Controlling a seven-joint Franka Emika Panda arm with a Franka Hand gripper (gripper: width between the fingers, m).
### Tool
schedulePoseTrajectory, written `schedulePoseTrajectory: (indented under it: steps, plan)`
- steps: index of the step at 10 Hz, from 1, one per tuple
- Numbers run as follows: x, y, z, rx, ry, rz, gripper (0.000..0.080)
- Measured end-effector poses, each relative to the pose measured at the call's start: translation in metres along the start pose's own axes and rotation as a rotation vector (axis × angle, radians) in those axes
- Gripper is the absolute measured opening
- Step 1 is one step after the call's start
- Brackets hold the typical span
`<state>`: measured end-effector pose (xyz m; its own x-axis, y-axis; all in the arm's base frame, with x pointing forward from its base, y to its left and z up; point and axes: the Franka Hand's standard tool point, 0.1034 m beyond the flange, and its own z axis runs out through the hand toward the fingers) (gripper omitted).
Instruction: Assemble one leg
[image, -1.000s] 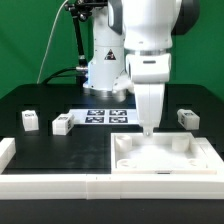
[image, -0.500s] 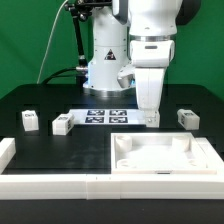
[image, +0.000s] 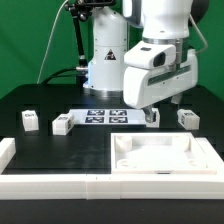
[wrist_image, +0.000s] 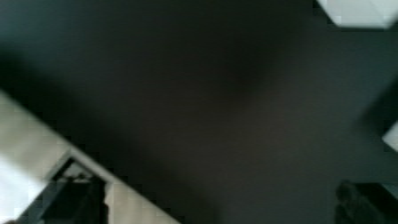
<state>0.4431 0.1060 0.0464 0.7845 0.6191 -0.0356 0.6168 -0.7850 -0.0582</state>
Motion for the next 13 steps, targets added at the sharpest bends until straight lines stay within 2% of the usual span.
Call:
schedulePoseTrajectory:
  steps: [4,7,9,11,12,13]
  plan:
    - [0.017,-0.034,0.004,0.016,-0.001,0.373,0.0649]
    - [0.019,-0.039,0.004,0.04,-0.001,0.606,0.0649]
    - [0.019,-0.043,0.005,0.043,0.003,0.646,0.0649]
    - [0.018,-0.075,0.013,0.043,0.007,0.632,0.0649]
    - [0.017,-0.084,0.015,0.043,0.006,0.611,0.0649]
    - [0.015,-0.087,0.017,0.043,0.008,0.584,0.0649]
